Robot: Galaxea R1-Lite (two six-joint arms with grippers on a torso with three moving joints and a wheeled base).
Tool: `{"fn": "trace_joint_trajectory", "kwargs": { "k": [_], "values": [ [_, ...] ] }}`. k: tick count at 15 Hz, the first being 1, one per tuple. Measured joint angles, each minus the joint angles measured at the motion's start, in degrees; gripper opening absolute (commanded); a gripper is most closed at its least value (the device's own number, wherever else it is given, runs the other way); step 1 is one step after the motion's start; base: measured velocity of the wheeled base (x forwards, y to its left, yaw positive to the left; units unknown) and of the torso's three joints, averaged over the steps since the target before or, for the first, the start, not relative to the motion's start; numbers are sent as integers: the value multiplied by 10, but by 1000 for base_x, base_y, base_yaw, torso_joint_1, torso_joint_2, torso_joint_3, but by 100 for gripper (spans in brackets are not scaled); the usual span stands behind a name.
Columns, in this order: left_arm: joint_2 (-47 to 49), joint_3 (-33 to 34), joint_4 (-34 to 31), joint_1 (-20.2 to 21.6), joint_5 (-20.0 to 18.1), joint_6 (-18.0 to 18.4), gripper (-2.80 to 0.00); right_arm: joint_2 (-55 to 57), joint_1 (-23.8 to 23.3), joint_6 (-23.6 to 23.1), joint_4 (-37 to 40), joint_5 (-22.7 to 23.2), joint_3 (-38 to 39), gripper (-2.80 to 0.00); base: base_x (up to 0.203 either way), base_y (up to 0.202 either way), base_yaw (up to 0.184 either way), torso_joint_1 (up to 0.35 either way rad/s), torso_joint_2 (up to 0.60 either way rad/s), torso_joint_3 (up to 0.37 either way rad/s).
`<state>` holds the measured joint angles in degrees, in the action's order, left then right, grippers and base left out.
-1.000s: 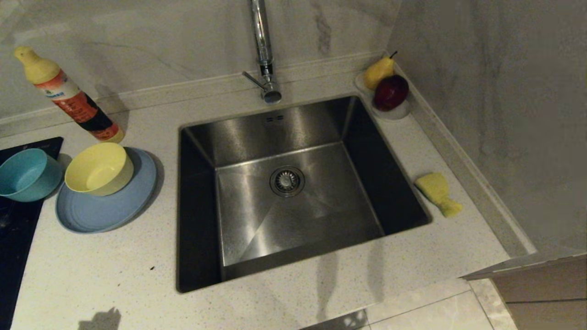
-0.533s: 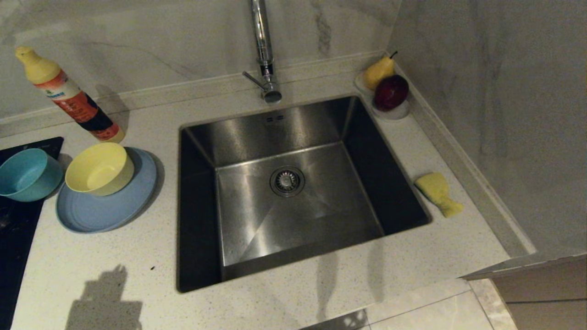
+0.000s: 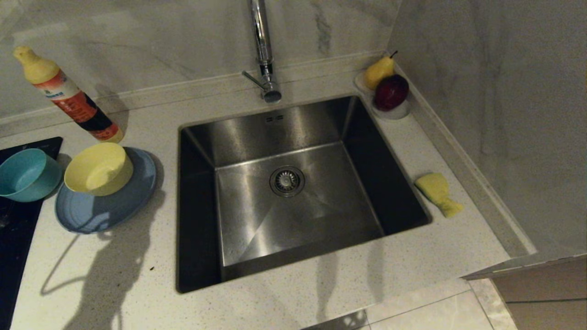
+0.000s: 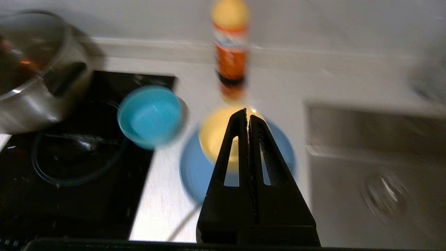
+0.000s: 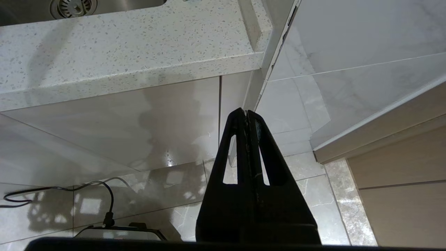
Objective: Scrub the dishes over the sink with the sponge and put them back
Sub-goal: Grab the dish soap
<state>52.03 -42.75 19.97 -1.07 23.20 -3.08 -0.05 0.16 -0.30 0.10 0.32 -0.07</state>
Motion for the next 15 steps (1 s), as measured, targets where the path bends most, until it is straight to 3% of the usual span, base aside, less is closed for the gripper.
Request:
{"fn": "trace_joint_trajectory", "kwargs": {
  "k": [4,7,8,11,15],
  "values": [
    [186,-47,148,0,100,-10,-280,0,0,0,0,0,0,-280,0,0,0,0,0,0],
    [280,-71,236,0,148,-14,-280,0,0,0,0,0,0,-280,0,0,0,0,0,0],
    [302,-75,254,0,158,-14,0,0,0,0,0,0,0,-280,0,0,0,0,0,0],
    [359,-80,307,1,168,-12,0,0,0,0,0,0,0,-280,0,0,0,0,0,0],
    [402,-93,328,0,177,-17,0,0,0,0,0,0,0,-280,0,0,0,0,0,0]
  ]
}}
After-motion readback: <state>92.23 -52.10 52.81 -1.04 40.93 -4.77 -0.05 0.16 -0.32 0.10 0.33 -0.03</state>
